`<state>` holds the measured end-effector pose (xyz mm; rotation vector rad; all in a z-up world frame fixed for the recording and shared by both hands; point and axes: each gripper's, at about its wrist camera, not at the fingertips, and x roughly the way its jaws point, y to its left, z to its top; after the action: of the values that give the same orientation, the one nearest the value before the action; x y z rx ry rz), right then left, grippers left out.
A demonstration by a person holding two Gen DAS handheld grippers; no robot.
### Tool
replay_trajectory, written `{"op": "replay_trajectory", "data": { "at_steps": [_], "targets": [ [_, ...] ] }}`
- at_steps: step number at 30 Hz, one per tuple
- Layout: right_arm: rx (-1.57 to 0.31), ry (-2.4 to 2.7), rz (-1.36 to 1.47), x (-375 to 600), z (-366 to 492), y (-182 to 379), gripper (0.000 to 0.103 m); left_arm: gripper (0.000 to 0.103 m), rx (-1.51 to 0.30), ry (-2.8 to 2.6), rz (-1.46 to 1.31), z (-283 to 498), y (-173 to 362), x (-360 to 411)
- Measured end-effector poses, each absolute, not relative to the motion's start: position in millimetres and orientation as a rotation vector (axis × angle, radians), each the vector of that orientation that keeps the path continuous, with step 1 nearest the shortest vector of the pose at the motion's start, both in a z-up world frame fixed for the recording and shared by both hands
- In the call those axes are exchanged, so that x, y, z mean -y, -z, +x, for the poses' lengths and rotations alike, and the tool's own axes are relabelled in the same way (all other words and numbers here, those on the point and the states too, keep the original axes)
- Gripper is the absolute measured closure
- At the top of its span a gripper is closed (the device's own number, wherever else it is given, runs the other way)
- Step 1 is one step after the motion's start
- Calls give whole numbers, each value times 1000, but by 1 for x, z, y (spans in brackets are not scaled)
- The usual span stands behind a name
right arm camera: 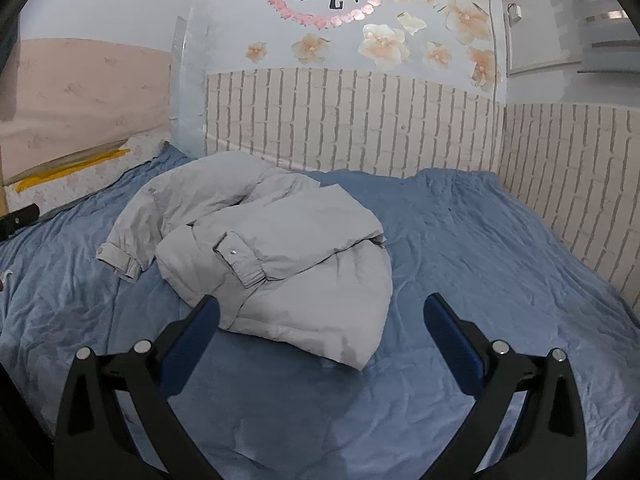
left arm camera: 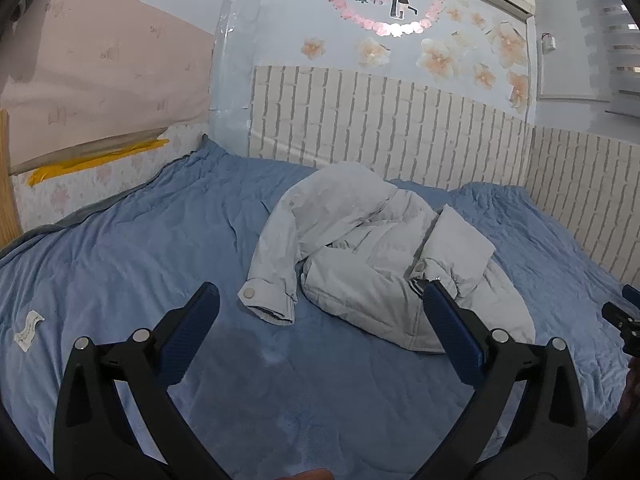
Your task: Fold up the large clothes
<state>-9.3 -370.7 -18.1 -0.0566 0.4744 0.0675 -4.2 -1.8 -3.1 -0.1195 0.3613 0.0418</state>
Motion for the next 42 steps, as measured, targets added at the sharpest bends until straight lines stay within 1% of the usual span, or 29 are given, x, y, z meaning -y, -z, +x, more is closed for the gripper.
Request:
{"op": "replay_trajectory", "data": {
  "at_steps": [12,16,22,31,39,42],
  "targets": [
    [-468,-63,-55,374,-11,21,1,3,-340,-41,-104,-5,0,5],
    [-465,-54,-33,378,-12,19,1,3,-385,-56,-84,-4,2,6],
    [-464,-47,-37,379,-13,18,1,3,-388,-57,-60,-4,0,9],
    [-472,-38,-45,381,-12,19,1,3,-356,-34,-130,-8,2,4],
    [-471,-32,-56,380,-9,18,1,3,-383,-44,-86,-1,7,10],
    [-480,-26,-47,380,-7,19,1,3,-387,-80,-27,2,11,17]
  ]
}}
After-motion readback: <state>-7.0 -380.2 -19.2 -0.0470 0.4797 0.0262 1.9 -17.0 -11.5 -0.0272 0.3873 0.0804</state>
